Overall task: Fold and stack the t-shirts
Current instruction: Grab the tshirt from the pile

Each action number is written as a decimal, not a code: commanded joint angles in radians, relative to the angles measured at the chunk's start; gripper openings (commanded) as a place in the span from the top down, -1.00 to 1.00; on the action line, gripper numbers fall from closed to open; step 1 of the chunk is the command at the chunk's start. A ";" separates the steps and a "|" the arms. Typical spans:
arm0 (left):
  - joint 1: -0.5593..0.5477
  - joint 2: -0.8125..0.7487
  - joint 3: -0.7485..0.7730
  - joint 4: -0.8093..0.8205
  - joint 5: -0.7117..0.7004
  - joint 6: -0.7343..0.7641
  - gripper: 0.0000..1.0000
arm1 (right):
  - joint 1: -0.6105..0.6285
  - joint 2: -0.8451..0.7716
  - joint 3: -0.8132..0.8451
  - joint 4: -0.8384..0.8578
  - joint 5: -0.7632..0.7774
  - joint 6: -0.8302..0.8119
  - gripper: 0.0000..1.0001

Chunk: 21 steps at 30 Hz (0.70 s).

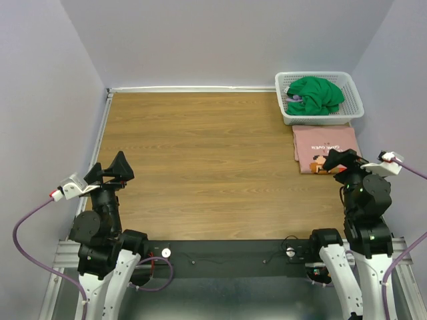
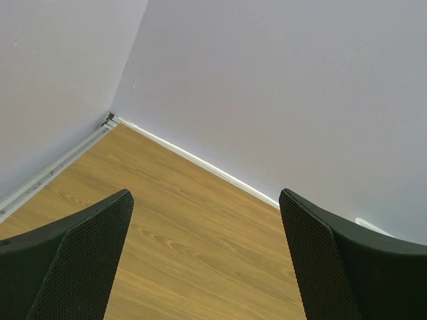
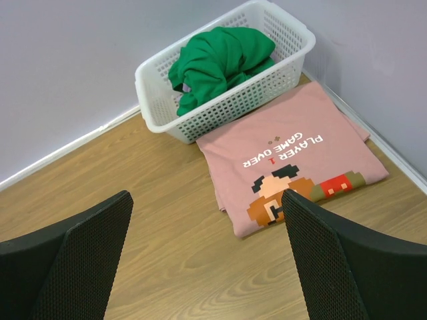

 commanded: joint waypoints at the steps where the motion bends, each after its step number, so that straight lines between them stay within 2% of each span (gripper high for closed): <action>1: 0.006 0.001 -0.016 0.031 0.018 0.012 -0.97 | 0.008 0.006 0.009 0.030 -0.012 -0.028 -1.00; 9: 0.006 -0.006 -0.019 0.034 0.023 0.014 -0.97 | 0.008 0.249 0.107 0.125 0.002 -0.097 -1.00; 13: 0.006 -0.014 -0.024 0.035 0.038 0.012 -0.97 | 0.006 0.488 0.231 0.150 0.111 -0.097 -1.00; 14: 0.006 -0.016 -0.025 0.035 0.039 0.014 -0.97 | 0.008 0.604 0.304 0.150 0.116 -0.110 -1.00; 17: 0.006 -0.019 -0.027 0.040 0.047 0.015 -0.97 | 0.003 0.775 0.442 0.151 0.129 -0.133 -1.00; 18: 0.006 -0.023 -0.030 0.041 0.047 0.017 -0.97 | -0.007 0.878 0.482 0.150 0.113 -0.133 -1.00; 21: 0.006 -0.028 -0.028 0.041 0.047 0.018 -0.97 | -0.040 1.034 0.614 0.151 0.047 -0.099 -1.00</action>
